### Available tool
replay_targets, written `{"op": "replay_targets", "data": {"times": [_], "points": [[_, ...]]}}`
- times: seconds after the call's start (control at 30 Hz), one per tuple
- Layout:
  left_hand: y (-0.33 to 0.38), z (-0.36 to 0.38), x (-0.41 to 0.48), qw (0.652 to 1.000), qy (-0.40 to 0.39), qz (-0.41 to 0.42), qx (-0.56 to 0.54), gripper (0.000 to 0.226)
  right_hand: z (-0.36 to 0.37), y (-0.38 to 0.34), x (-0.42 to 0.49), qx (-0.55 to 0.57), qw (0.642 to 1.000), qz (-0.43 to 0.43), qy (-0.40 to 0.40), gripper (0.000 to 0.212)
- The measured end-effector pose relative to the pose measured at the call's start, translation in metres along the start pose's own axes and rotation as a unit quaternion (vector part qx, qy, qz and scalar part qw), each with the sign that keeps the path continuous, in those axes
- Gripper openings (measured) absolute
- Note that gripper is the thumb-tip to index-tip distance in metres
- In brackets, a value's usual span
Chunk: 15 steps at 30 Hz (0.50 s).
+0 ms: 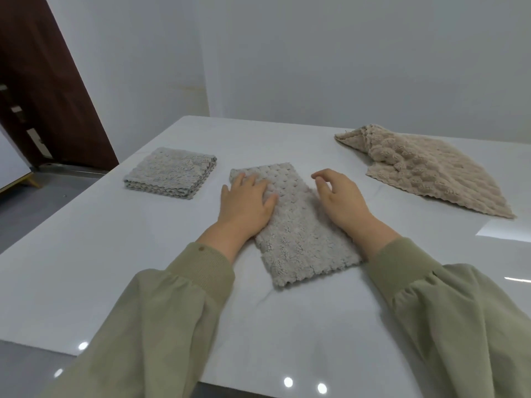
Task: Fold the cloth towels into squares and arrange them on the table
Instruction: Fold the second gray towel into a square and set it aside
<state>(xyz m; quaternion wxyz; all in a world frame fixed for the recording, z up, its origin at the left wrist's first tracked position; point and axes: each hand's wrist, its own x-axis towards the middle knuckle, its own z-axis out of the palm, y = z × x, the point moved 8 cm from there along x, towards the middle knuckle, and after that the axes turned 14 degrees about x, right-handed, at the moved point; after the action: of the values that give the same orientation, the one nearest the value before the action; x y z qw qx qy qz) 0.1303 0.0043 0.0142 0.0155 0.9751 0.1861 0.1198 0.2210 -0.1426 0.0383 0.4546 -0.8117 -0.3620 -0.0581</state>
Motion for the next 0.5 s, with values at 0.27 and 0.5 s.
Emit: {"op": "replay_targets", "data": {"times": [0.27, 0.5], "points": [[0.087, -0.024, -0.073, 0.946, -0.037, 0.283, -0.154, 0.057, -0.032, 0.030, -0.032, 0.089, 0.987, 0.126, -0.035, 0.026], [0.090, -0.022, -0.076, 0.947, -0.003, 0.296, -0.124, 0.035, -0.017, 0.018, -0.033, 0.016, 0.993, 0.067, -0.098, 0.016]]}}
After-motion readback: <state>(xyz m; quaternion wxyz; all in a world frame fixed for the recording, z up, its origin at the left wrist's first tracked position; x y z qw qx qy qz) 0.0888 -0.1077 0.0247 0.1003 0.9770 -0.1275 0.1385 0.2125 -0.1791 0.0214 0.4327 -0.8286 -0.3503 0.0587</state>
